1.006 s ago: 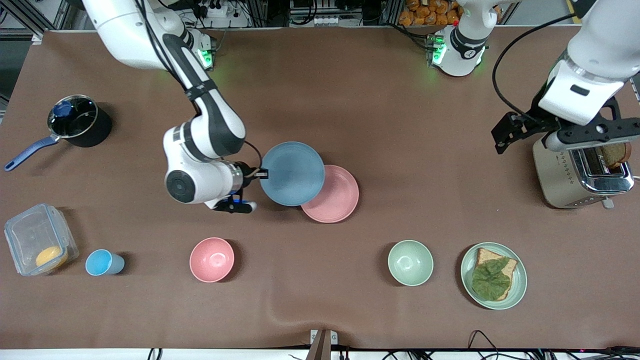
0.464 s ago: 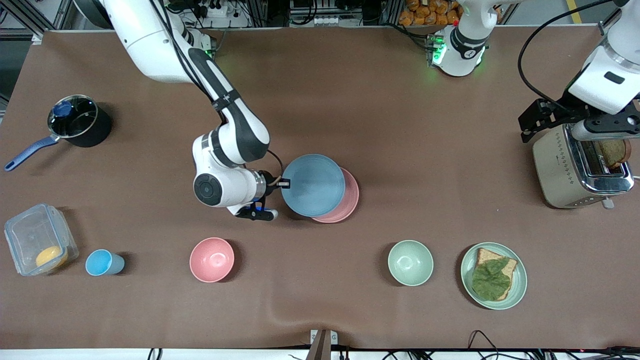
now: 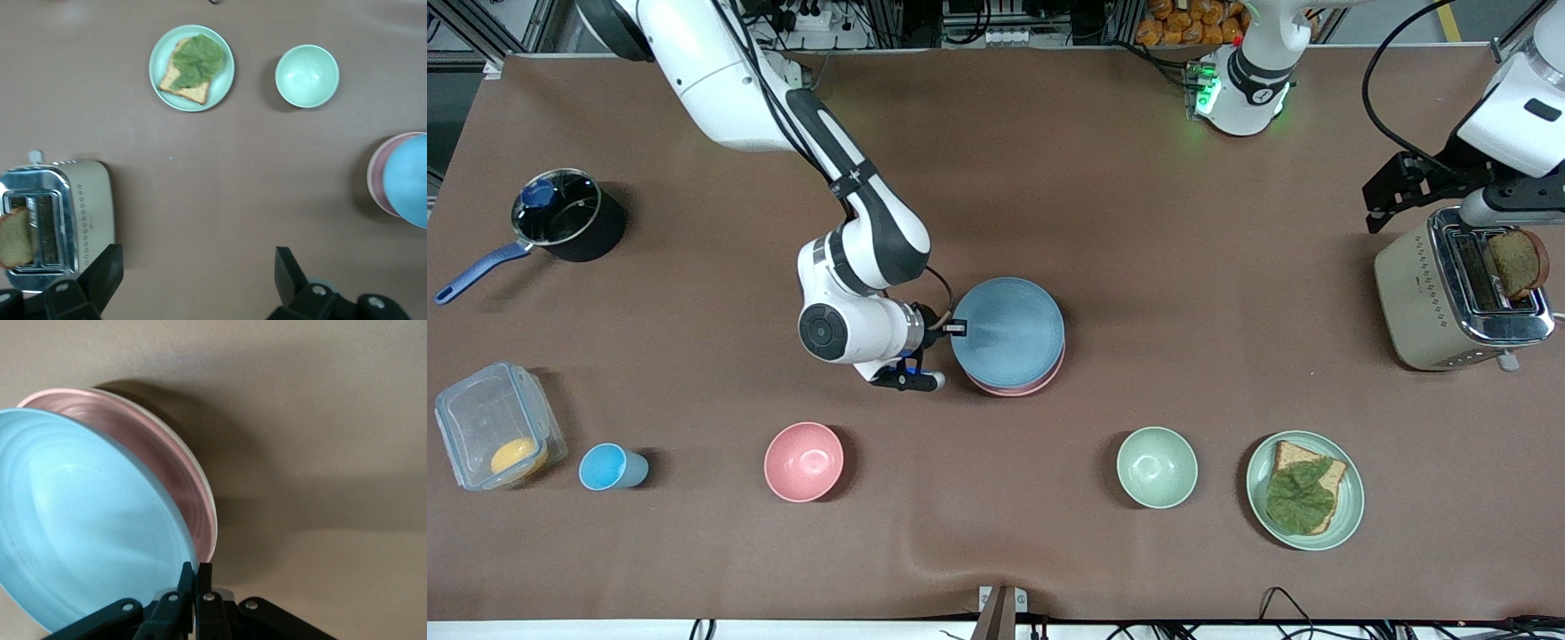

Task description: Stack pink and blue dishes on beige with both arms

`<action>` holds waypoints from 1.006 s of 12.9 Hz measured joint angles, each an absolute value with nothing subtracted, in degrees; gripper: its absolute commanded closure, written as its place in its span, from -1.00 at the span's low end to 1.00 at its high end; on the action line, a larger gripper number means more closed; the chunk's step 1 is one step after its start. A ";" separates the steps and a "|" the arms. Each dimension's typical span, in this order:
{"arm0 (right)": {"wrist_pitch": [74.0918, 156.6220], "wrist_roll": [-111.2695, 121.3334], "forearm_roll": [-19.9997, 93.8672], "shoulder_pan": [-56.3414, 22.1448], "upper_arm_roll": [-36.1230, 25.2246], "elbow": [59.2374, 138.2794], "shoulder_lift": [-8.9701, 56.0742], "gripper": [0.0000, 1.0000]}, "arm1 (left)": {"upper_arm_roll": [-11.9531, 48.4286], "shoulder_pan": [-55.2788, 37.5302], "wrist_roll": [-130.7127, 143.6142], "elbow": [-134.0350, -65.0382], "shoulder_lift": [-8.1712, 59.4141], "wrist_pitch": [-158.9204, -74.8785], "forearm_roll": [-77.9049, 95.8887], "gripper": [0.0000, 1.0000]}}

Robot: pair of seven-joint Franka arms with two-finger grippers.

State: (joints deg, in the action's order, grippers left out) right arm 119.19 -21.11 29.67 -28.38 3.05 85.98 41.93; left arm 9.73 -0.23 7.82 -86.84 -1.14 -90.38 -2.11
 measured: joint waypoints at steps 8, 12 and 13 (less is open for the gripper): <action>121.37 -21.11 30.39 -28.66 3.05 85.04 43.69 -1.00 | 8.27 -0.28 7.84 -88.39 -1.10 -89.25 0.51 -1.00; 121.50 -21.11 30.44 -28.79 2.81 84.03 43.71 -1.00 | 7.98 -0.07 7.85 -88.49 -1.10 -88.32 0.51 -1.00; 121.48 -21.11 30.44 -28.72 2.58 83.62 43.68 -1.00 | 7.92 0.13 7.85 -88.49 -1.11 -87.93 0.51 -1.00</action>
